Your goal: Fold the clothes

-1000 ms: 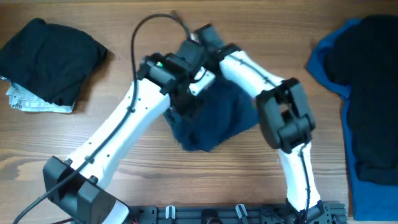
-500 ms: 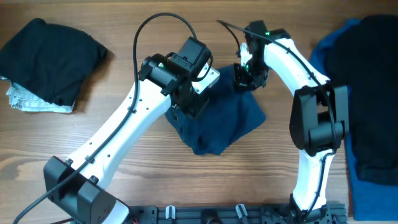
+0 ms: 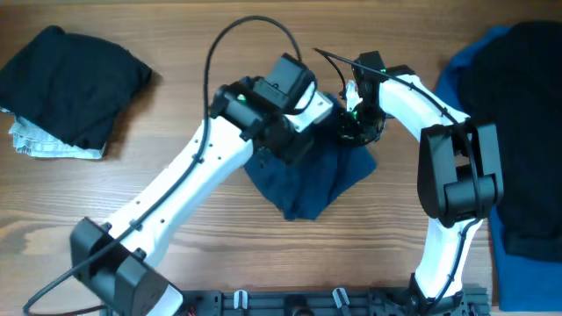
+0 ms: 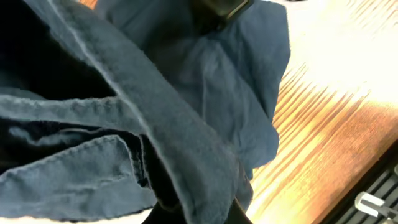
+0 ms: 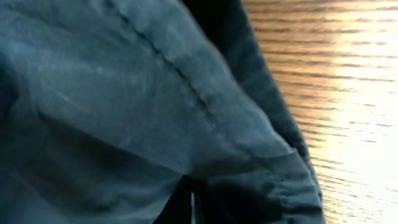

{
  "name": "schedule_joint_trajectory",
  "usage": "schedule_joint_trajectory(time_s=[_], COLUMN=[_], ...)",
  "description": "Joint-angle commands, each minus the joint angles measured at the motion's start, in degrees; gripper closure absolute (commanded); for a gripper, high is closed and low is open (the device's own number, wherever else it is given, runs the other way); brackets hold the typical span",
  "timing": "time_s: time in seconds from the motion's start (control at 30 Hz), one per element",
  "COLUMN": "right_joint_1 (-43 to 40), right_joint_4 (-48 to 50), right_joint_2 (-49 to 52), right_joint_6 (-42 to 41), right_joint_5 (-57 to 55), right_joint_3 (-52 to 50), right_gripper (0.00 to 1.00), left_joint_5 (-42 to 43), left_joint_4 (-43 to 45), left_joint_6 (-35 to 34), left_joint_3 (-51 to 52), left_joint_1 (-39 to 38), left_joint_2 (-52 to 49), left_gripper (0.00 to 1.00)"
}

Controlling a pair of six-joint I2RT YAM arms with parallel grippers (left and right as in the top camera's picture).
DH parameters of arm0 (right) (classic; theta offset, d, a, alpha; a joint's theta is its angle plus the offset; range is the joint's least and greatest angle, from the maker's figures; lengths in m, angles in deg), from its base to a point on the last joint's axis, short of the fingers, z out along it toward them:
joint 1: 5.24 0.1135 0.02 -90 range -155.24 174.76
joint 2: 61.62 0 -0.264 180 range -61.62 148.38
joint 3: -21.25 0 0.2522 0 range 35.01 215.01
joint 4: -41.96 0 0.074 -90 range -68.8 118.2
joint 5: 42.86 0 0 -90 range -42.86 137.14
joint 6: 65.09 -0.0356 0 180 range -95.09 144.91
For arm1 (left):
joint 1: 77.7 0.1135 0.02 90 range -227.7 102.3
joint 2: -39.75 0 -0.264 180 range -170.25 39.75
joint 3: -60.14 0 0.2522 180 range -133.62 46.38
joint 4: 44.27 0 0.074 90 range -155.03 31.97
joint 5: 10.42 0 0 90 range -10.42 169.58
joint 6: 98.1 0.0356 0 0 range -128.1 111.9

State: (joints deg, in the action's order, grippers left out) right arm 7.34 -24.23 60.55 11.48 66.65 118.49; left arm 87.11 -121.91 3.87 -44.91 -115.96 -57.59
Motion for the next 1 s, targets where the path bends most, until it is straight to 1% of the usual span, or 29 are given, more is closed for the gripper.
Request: schedule_joint_trajectory(time_s=[0.0, 0.17, 0.23, 0.33, 0.53, 0.67, 0.7, 0.73, 0.77, 0.8, 0.83, 0.9, 0.97], right_joint_1=[1.07, 1.07, 1.07, 1.07, 1.07, 1.05, 1.05, 1.03, 0.98, 0.81, 0.55, -0.37, -1.53], right_joint_4=[-0.52, -0.5, -0.35, -0.24, -0.04, 0.22, 0.68, 1.46, 2.16, 2.29, 1.88, -0.96, -3.74], right_joint_2=[2.99, 2.99, 2.99, 2.99, 2.99, 2.99, 2.97, 2.97, 2.86, 2.78, 2.67, 1.95, 1.07], right_joint_6=[-0.48, -0.48, -0.48, -0.5, -0.46, -0.46, -0.39, -0.26, -0.28, -0.2, -0.2, 0.0, 0.13], right_joint_5=[-0.11, -0.11, -0.13, -0.13, -0.15, -0.15, -0.17, -0.15, -0.15, -0.17, -0.15, -0.2, -1.11], right_joint_3=[-2.89, -2.93, -2.93, -2.93, -2.93, -2.93, -2.93, -2.91, -2.67, -1.57, -0.07, 4.39, 7.93], right_gripper=[0.96, 0.96, 0.96, 0.96, 0.96, 0.95, 0.96, 0.96, 0.96, 0.96, 0.96, 0.96, 0.96], left_joint_5=[2.08, 2.12, 4.22, 7.93, 8.13, 8.11, 8.11, 8.11, 8.09, 8.09, 8.11, 8.11, 8.11], left_joint_4=[3.5, 8.26, 9.79, 10.45, 11.19, 12.0, 12.02, 12.02, 12.04, 12.07, 12.26, 13.16, 13.81], left_joint_6=[1.33, 1.14, 1.14, 1.14, 1.14, 1.11, 1.11, 1.11, 1.11, 1.11, 1.11, 1.11, 1.11], left_joint_3=[0.11, 0.11, 0.11, 0.11, 0.2, 0.2, 0.2, 0.2, 0.2, 0.2, 0.2, 0.2, 0.2], left_joint_1=[-1.73, -2.14, -2.14, -2.21, -4.0, -5.27, -5.27, -5.25, -5.25, -5.25, -5.25, -5.25, -5.25], left_joint_2=[-3.93, -7.23, -7.48, -7.48, -8.55, -11.76, -12.72, -13.33, -13.84, -14.01, -14.01, -14.01, -14.01], left_gripper=[0.96, 0.96, 0.96, 0.96, 0.96, 0.96, 0.89, 0.71, 0.65, 0.56, 0.44, 0.3, 0.29])
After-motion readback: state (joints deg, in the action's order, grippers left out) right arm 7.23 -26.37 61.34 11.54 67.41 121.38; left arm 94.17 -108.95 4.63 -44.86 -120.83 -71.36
